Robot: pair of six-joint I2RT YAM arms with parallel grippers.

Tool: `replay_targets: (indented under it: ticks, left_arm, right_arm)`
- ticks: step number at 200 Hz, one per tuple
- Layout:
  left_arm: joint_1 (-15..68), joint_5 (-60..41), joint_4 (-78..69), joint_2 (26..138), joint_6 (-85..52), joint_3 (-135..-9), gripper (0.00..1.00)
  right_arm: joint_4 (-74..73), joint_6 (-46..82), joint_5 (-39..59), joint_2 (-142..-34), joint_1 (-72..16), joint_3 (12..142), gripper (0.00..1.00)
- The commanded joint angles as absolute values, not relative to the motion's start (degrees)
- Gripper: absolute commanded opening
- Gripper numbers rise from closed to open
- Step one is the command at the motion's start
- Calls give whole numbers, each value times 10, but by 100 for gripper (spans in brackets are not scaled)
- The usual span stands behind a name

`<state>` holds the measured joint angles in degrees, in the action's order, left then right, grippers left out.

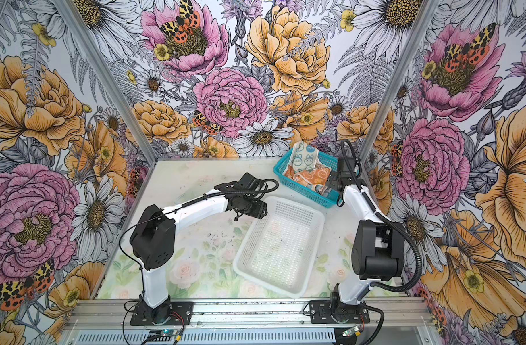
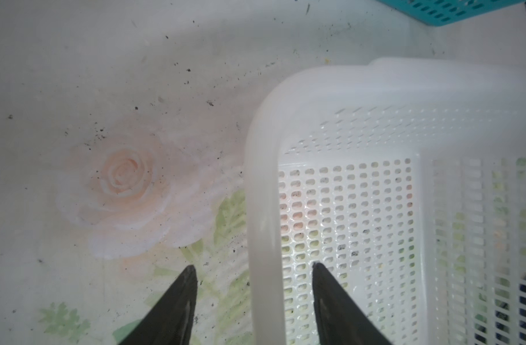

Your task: Fold and stack the towels

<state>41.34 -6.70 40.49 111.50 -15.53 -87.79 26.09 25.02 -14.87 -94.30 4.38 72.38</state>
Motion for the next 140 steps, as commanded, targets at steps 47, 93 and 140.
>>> replay_targets:
  ticks: [47,93,140]
  left_arm:
    - [390,-55,429,1113,-164,-866,31]
    - [349,-46,432,1087,-164,-845,25]
    - [255,-23,437,1056,-152,-814,24]
  right_arm:
    - [258,222,-140,-966,8,748,99]
    - [258,174,-127,-991,-26,774,99]
    - [258,133,-109,-1010,-53,797,99]
